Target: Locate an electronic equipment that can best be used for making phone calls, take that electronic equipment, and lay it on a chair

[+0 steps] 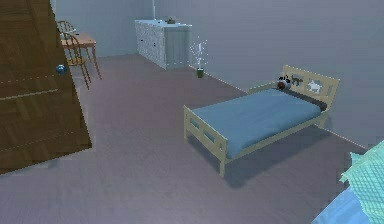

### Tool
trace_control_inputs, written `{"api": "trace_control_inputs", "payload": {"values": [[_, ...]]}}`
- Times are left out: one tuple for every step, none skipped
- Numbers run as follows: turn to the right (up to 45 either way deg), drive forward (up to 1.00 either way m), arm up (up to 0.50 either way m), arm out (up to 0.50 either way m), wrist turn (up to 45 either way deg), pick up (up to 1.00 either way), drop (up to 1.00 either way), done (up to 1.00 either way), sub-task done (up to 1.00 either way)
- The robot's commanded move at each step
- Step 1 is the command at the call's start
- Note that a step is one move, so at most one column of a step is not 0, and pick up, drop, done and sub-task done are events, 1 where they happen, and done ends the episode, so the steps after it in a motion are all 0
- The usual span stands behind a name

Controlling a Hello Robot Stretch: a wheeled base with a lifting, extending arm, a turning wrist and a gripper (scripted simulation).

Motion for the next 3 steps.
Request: {"api": "trace_control_inputs", "payload": {"values": [[0.0, 0.00, 0.22, 0.00, 0.0, 0.00, 0.00, 0.00, 0.00], [0.0, 0.00, 0.00, 0.00, -45.0, 0.00, 0.00, 0.00, 0.00], [0.0, 0.00, 0.00, 0.00, -45.0, 0.00, 0.00, 0.00, 0.00]]}}
